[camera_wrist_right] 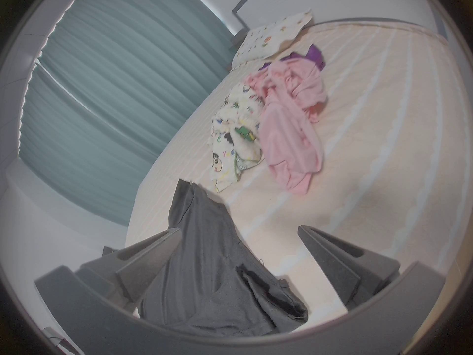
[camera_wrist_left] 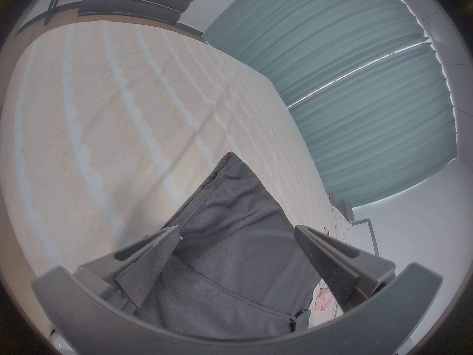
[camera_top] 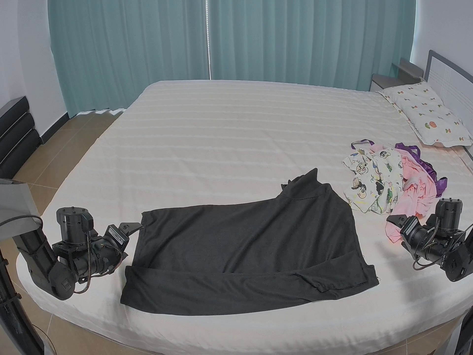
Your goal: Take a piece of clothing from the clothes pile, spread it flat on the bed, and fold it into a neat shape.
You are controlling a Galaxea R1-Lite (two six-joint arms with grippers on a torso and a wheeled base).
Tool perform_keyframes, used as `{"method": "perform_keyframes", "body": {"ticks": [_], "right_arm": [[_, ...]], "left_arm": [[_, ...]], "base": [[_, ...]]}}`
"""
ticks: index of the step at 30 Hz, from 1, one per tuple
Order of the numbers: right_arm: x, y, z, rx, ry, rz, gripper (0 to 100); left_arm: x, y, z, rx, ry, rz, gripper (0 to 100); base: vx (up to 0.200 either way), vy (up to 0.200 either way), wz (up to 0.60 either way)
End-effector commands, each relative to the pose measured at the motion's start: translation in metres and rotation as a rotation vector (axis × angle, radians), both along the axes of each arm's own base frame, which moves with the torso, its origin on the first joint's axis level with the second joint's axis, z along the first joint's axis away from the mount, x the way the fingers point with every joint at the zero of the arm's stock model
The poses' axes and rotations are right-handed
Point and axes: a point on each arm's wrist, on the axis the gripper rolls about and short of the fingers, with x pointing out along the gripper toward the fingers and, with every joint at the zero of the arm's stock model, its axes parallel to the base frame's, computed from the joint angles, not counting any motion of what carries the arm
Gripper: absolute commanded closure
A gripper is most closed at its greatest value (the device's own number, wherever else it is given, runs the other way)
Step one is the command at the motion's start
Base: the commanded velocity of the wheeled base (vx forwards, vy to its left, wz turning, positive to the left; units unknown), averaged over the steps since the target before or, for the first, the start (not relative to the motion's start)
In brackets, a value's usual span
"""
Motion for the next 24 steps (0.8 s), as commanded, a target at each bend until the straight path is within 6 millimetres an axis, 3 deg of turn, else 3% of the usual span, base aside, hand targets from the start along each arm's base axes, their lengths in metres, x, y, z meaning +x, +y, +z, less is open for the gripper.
{"method": "perform_keyframes", "body": {"ticks": [1, 12, 17, 24], "right_arm": [[-0.013, 0.012, 0.010, -0.005, -0.024, 0.001, 0], [0.003, 0.009, 0.003, -0.020, -0.025, -0.039, 0], [0.030, 0.008, 0.004, -0.009, -0.058, -0.013, 0], [0.059, 0.007, -0.003, -0.050, -0.060, 0.016, 0]], "left_arm": [[0.001, -0.001, -0.001, 0.003, 0.002, 0.004, 0], [0.007, 0.004, 0.000, -0.003, -0.010, 0.018, 0], [0.008, 0.003, 0.003, -0.010, -0.023, 0.005, 0], [0.044, 0.003, 0.023, 0.030, -0.112, -0.026, 0]], "base": [[0.000, 0.000, 0.00], [0.000, 0.000, 0.00], [0.000, 0.000, 0.00], [0.000, 0.000, 0.00]]}}
